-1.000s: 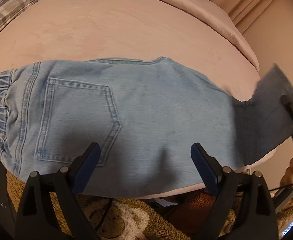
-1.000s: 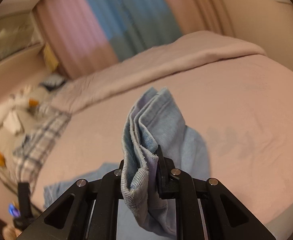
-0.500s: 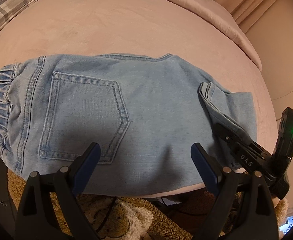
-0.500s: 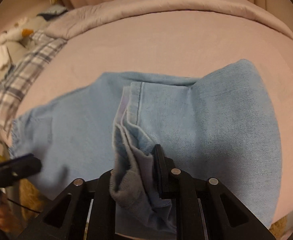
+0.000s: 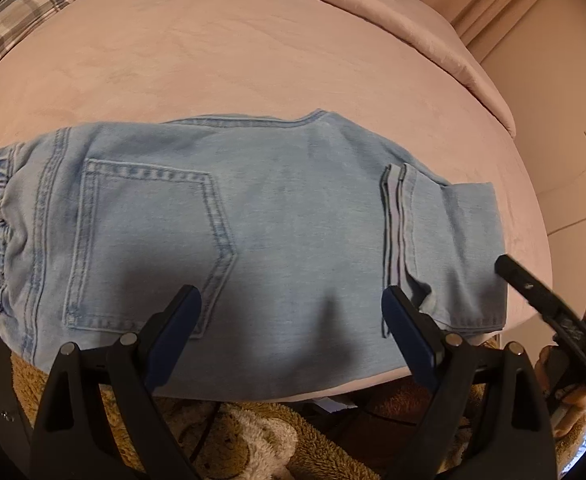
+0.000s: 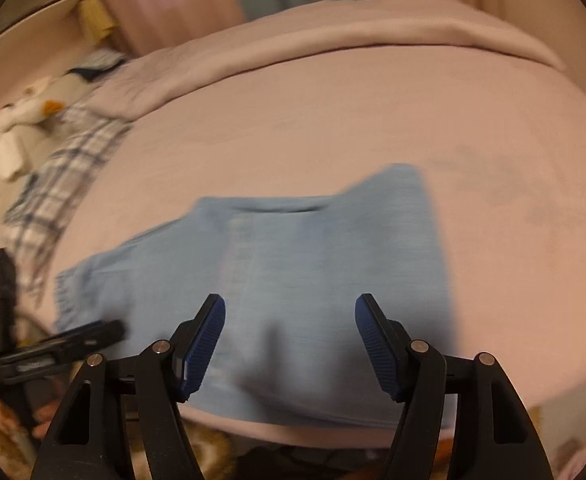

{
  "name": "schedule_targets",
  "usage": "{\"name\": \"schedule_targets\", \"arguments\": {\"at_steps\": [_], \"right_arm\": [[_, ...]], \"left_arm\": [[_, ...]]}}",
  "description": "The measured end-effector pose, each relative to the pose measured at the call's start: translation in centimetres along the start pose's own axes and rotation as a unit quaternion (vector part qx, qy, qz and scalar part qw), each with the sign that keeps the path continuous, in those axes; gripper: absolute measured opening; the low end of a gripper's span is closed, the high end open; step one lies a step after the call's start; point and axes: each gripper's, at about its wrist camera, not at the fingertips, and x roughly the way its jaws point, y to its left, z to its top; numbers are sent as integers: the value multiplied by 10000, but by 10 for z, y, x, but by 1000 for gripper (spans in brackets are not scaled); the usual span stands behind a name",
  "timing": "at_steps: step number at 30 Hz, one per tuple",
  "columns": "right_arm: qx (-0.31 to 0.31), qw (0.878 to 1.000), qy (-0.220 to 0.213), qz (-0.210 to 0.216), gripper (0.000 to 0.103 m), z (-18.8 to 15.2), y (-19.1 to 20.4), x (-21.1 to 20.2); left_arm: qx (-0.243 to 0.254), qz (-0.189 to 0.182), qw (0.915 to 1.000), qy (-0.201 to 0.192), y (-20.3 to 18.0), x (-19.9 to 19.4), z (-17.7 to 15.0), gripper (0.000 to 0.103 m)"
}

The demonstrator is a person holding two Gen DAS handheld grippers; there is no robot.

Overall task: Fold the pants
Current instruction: 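Grasp the folded leg seam with the left tool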

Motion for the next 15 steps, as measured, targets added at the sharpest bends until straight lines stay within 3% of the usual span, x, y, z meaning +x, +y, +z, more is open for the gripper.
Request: {"name": "schedule_targets", "arguments": {"at_steps": [2,5,12,15], "right_arm": [[122,9993,98,-352,65,-4,-15,3],[316,9975,267,-567,42,-14,-40,6],[607,9962,408,-477,41,-26,-56,21],[579,9966,356,-468,41,-27,-53,21]], "left_arm": [[85,-42,10000,14,-5,2,1,92],[221,-129,9997,28,-15,7,6,92],[479,-616,9968,191,-45,32,24,90],[606,-765,9947,338,-61,51,35,84]]}}
